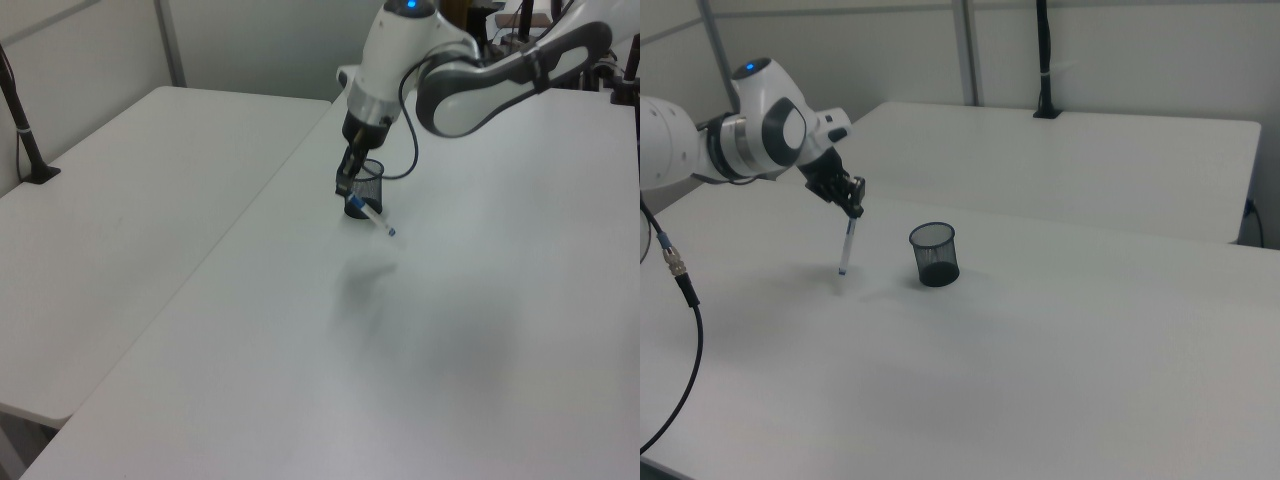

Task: Remove the marker
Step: 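Move the marker beside the cup and lower it to the table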

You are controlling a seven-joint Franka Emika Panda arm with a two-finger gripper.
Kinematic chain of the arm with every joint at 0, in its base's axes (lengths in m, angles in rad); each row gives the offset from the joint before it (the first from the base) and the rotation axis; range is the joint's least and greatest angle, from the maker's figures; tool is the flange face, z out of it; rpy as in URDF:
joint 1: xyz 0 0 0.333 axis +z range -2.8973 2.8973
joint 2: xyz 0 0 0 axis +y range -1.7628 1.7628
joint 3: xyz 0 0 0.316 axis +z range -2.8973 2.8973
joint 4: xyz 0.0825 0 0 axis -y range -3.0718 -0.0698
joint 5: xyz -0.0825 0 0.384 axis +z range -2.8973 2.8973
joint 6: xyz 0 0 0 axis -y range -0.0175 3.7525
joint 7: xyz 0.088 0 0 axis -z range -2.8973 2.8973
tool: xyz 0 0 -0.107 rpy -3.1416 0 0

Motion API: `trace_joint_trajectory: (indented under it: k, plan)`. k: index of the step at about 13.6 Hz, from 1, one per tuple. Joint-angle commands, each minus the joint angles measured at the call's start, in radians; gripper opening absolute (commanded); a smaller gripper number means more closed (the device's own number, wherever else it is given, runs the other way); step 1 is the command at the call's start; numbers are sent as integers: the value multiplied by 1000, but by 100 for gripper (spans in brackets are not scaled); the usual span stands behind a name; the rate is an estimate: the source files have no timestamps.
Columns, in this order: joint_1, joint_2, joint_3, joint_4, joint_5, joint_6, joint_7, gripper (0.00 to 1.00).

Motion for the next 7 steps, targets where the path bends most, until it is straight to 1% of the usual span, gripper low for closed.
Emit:
trace_joint_trajectory:
  k: [1,2,3,4,5,7]
  plan:
    - [16,56,-12,10,19,-13,-14,24]
    - [18,70,-12,10,17,-11,-16,25]
    - [19,79,-12,10,16,-10,-16,34]
    - [19,79,-12,10,13,-10,-17,82]
    - [22,75,-12,10,8,-10,-17,100]
    - [22,29,-12,8,8,-17,-22,100]
